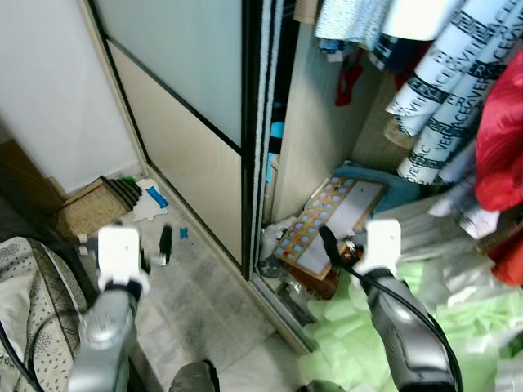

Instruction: Clean up the room

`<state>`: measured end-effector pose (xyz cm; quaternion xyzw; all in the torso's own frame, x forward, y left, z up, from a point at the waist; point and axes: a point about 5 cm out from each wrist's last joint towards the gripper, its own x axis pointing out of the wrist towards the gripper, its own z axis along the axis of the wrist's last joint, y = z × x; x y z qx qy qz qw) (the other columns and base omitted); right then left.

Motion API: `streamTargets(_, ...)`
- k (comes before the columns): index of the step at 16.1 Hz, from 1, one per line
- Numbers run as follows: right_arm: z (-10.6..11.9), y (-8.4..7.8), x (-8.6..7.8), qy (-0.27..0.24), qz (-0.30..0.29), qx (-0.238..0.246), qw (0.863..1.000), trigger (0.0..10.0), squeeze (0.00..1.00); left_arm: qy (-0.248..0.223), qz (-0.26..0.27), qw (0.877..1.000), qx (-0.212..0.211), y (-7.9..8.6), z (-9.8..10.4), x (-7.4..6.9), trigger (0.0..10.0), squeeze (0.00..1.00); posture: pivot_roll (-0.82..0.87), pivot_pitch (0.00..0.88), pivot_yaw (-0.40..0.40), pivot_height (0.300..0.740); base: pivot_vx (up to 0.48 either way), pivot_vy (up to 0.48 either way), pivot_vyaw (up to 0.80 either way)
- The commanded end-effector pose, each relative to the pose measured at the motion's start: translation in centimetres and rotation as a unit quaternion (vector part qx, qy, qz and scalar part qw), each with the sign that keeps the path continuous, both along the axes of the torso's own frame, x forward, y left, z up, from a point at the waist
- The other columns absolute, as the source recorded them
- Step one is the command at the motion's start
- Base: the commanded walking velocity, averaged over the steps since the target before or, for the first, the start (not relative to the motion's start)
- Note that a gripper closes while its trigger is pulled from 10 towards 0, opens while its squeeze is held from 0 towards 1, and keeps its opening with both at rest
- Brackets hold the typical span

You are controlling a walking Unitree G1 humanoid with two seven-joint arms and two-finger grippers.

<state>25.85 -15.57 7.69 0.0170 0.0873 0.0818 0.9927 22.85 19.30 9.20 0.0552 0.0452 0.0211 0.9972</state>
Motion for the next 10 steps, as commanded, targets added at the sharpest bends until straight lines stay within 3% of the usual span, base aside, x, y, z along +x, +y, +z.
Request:
streamTargets(1,1.1,0.5,0.9,-0.031,0.014,0.003,0.999,10.0,0.00,-0.002,-0.006,1.000,0.005,-0.2,0.0,0.3,10.0,0.00,0.03,0.053,0.035,0.740,0.000,0.000,0.00)
streamTargets(3,1.7,0.5,2.0,-0.043,0.004,-0.010,0.999,10.0,0.00,0.005,0.005,1.000,0.015,-0.6,-0.1,0.7,10.0,0.00,0.02,0.044,0.044,0.740,0.000,0.000,0.78)
streamTargets(5,2.8,0.4,2.9,-0.059,0.008,-0.014,0.998,10.0,0.00,-0.040,0.029,0.999,-0.005,-1.3,0.9,1.0,10.0,0.00,0.02,0.052,0.032,0.740,0.000,0.000,0.80)
streamTargets(8,2.0,-0.6,2.2,-0.044,-0.003,-0.024,0.999,10.0,0.00,0.001,0.025,1.000,-0.015,-1.8,-0.7,0.0,10.0,0.00,0.01,0.034,0.003,0.740,0.000,0.000,0.73)
streamTargets(10,1.4,-1.0,1.6,-0.032,-0.015,-0.030,0.999,10.0,0.00,0.009,0.032,0.999,-0.012,-1.9,-1.2,-0.2,10.0,0.00,0.01,0.017,-0.004,0.740,0.000,0.000,0.23)
